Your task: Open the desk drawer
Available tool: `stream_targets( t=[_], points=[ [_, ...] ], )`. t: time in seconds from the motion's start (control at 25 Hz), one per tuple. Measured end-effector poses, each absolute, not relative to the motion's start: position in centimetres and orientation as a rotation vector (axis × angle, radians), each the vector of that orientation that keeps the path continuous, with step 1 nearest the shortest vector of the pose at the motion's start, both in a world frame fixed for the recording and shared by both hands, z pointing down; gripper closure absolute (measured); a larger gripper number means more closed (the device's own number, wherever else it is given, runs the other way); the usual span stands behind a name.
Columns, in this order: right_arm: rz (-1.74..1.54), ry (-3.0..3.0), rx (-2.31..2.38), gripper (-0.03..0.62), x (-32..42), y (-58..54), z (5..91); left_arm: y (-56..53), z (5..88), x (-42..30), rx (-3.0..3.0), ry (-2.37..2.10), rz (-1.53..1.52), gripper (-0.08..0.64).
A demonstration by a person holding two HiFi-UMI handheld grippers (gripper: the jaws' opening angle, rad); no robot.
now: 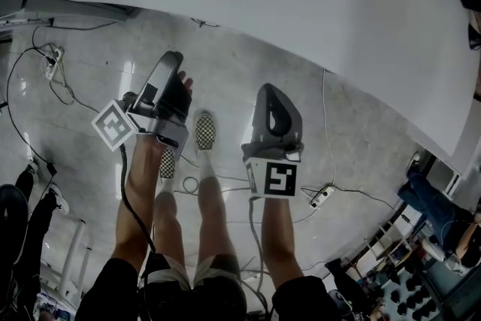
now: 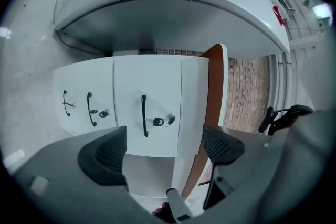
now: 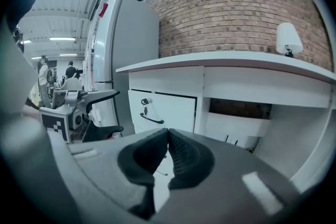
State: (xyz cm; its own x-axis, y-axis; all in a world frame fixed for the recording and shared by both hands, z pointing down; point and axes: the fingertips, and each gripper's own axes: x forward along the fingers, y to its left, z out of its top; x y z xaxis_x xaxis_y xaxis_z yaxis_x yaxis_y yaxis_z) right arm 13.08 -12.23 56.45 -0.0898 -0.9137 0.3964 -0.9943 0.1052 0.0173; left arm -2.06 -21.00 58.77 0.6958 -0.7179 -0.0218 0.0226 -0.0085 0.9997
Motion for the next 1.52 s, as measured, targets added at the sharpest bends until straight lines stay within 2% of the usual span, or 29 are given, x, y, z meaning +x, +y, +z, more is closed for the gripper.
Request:
stream_targets(
  t=[0.44, 1.16, 1.44, 1.48, 1.52],
  points=[
    [0.378, -2.09, 1.867, 0.589, 12.1, -11.3, 56.4, -22.6, 61.4, -2.1, 1.444, -0.659, -0.677, 0.123],
    [0.39, -2.09, 1.843, 0.589, 14.9, -14.2, 57.5, -28.0, 65.0, 0.6, 1.405, -0.732, -0.654, 0.138],
    [0.368, -2.086, 1.852, 0.589, 16.1, -14.6, 56.8, -28.5, 64.5, 1.8, 1.422, -0.729, -0.655, 0.265],
    [0.361, -2.091, 1.851, 0.589, 16.0, -14.7, 56.8, -28.5, 64.6, 1.7, 1.428, -0.736, -0.644, 0.29],
    [0.361, -2.092, 1.849, 0.589, 15.9, -14.8, 56.7, -28.4, 64.8, 1.7, 1.435, -0.747, -0.626, 0.362]
  ],
)
